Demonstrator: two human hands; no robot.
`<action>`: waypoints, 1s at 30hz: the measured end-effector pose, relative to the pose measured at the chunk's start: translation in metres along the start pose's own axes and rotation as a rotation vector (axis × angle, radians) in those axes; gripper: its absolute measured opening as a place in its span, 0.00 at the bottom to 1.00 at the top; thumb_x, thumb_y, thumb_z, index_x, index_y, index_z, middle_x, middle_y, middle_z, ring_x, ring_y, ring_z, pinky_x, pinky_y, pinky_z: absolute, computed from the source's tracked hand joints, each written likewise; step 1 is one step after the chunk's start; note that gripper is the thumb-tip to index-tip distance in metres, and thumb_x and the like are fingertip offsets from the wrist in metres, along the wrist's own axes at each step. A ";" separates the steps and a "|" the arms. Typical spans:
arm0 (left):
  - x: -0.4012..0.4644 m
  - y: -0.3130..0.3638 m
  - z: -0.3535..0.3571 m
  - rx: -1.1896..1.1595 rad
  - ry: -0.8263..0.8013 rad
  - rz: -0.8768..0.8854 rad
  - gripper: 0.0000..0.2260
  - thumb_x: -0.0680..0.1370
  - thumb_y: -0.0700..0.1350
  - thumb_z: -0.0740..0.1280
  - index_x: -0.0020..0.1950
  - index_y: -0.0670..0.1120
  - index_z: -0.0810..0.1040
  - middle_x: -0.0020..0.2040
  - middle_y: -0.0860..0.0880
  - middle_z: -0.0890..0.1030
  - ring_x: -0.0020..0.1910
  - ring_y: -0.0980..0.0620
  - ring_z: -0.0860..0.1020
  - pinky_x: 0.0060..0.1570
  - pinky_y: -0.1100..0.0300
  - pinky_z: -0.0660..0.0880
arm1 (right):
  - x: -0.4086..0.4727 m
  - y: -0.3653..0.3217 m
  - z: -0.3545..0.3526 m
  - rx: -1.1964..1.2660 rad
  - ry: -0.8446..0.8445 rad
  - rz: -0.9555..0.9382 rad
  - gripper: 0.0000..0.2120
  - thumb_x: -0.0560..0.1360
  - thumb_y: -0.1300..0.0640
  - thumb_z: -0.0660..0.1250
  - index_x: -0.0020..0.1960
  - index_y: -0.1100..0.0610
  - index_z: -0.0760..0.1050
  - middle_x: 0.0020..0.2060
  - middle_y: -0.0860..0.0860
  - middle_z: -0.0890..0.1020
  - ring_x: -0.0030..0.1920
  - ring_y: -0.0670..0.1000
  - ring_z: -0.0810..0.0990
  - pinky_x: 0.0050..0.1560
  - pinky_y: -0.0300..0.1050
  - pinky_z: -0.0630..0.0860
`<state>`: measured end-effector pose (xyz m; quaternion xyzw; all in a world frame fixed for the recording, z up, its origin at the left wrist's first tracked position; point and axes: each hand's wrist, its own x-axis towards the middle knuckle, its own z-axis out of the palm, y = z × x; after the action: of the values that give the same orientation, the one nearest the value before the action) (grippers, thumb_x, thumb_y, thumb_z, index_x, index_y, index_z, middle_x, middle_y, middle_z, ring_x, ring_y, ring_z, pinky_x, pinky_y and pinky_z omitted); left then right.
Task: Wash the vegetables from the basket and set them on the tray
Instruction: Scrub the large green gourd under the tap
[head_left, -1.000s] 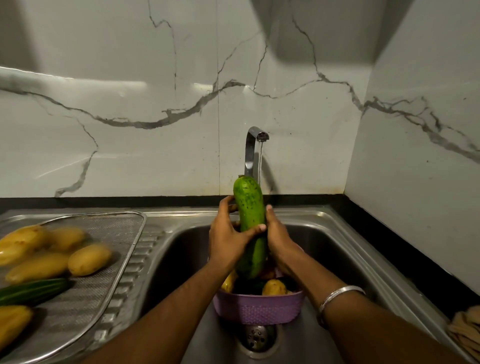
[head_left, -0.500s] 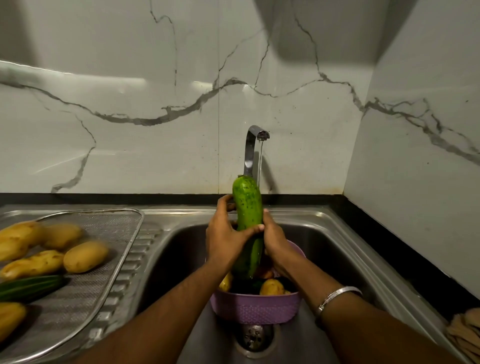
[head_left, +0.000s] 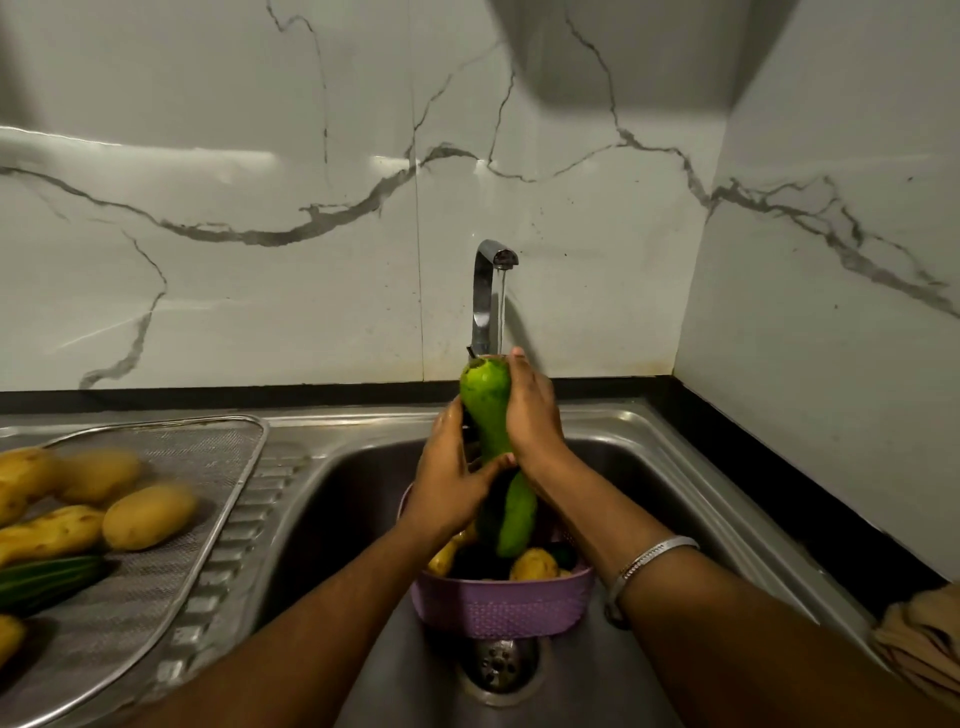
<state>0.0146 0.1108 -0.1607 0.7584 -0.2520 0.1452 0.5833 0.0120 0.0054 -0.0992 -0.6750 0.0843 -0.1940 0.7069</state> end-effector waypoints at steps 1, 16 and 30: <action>0.001 0.000 0.000 0.002 0.020 0.008 0.34 0.73 0.39 0.77 0.76 0.45 0.67 0.68 0.49 0.75 0.64 0.60 0.74 0.54 0.76 0.72 | -0.002 0.000 0.000 0.006 0.005 -0.006 0.14 0.85 0.41 0.53 0.45 0.44 0.71 0.43 0.44 0.75 0.48 0.48 0.77 0.62 0.51 0.75; 0.003 -0.009 -0.003 0.115 0.121 -0.006 0.33 0.72 0.43 0.78 0.74 0.50 0.69 0.64 0.52 0.80 0.63 0.56 0.77 0.59 0.63 0.77 | -0.001 0.020 0.010 -0.089 -0.012 0.035 0.20 0.85 0.38 0.51 0.60 0.49 0.76 0.53 0.53 0.81 0.56 0.56 0.81 0.62 0.58 0.77; 0.008 0.000 -0.002 0.365 0.164 -0.057 0.38 0.67 0.68 0.70 0.75 0.61 0.67 0.54 0.57 0.83 0.45 0.56 0.82 0.46 0.50 0.82 | 0.008 0.031 0.002 0.095 0.006 0.165 0.26 0.84 0.40 0.54 0.68 0.57 0.76 0.56 0.60 0.83 0.55 0.58 0.83 0.61 0.58 0.79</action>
<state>0.0211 0.1114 -0.1556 0.8439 -0.1514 0.2332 0.4589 0.0250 0.0045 -0.1285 -0.6311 0.1323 -0.1410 0.7512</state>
